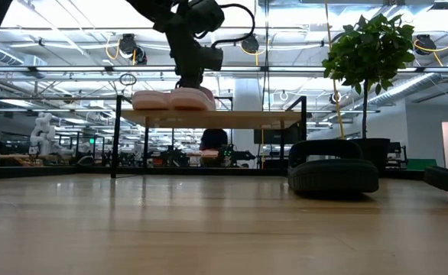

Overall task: Pick and place slides into the shelf
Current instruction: Put the pink slide on the shelf

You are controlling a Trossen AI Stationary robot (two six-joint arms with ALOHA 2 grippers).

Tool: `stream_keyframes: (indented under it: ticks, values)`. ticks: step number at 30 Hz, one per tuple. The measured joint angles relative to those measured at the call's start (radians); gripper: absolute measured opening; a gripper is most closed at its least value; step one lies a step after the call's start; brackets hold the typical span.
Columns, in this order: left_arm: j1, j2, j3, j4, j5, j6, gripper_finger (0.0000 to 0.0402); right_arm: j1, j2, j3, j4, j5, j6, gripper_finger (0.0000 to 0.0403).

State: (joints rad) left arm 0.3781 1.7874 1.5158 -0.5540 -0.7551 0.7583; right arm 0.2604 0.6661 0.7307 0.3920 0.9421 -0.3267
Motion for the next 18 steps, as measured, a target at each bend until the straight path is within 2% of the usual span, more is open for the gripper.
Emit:
stream_keyframes:
  ticks: [18]
  values:
    - [0.023, -0.001, 0.0, -0.004, 0.063, -0.033, 0.0, 0.0, 0.0, 0.0, 0.0, 0.0, -0.011, 0.021]
